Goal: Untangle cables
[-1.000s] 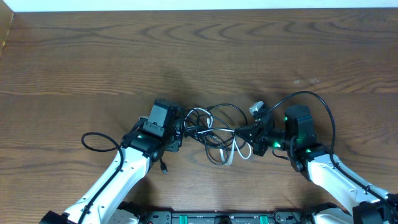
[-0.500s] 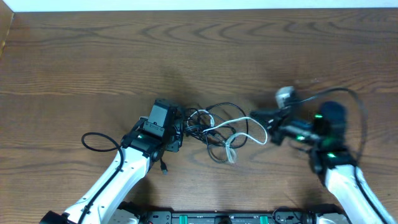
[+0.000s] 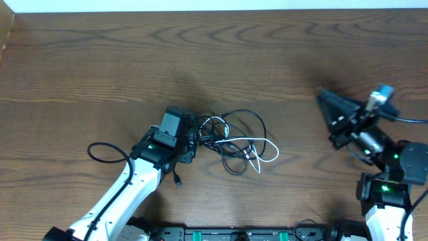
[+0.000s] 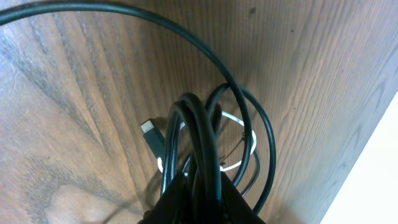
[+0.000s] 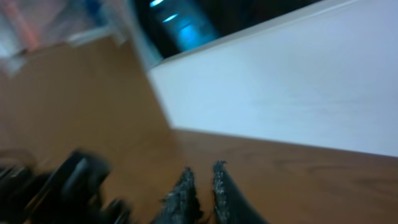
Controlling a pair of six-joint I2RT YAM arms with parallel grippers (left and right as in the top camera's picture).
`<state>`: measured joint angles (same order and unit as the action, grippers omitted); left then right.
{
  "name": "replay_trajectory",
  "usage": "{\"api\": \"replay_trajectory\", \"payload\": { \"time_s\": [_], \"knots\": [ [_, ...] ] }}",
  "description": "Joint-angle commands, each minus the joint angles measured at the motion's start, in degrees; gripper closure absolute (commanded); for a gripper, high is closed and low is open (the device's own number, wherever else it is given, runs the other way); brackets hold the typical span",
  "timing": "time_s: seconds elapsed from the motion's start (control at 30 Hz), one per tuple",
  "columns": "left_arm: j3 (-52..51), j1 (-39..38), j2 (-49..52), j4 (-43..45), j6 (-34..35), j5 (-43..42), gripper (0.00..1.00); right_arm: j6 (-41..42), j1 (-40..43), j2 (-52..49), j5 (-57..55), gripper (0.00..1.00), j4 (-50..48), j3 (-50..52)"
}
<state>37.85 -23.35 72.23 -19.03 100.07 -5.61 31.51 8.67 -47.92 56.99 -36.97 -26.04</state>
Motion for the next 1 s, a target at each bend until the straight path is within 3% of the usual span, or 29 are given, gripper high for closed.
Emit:
{"api": "replay_trajectory", "payload": {
  "time_s": [0.0, 0.17, 0.23, 0.37, 0.6, 0.67, 0.7, 0.77, 0.97],
  "knots": [
    [1.4, 0.0, 0.4, 1.8, -8.2, 1.4, 0.87, -2.2, -4.1, -1.1, 8.3, 0.81, 1.0, -0.6],
    [1.4, 0.0, 0.4, 12.0, -27.8, -0.3, 0.92, -9.5, -8.5, -3.9, 12.0, 0.71, 9.5, -0.6],
    [1.4, 0.0, 0.4, 14.3, -31.8, -1.7, 0.92, -13.8, -9.7, -5.4, 10.8, 0.70, 14.1, -0.6],
    [1.4, 0.0, 0.4, 14.7, -32.6, -1.9, 0.92, -20.5, -12.0, -8.7, 3.1, 0.68, 23.9, -0.6],
    [1.4, 0.0, 0.4, 15.1, -31.6, -2.9, 0.92, -26.1, -17.0, -14.8, -2.4, 0.49, 29.2, -0.5],
    [1.4, 0.0, 0.4, 15.1, -29.7, -3.0, 0.92, -28.0, -18.7, -16.7, -4.7, 0.22, 30.8, -0.5],
    [1.4, 0.0, 0.4, 15.1, -29.0, -3.0, 0.92, -28.5, -19.5, -17.8, -6.5, 0.17, 31.6, -0.5],
    [1.4, 0.0, 0.4, 15.0, -28.2, -3.0, 0.92, -28.6, -20.9, -20.2, -8.5, 0.19, 32.1, -0.5],
    [1.4, 0.0, 0.4, 15.0, -28.2, -3.0, 0.92, -28.6, -21.7, -24.5, -9.8, 0.44, 32.5, -0.5]
  ]
}}
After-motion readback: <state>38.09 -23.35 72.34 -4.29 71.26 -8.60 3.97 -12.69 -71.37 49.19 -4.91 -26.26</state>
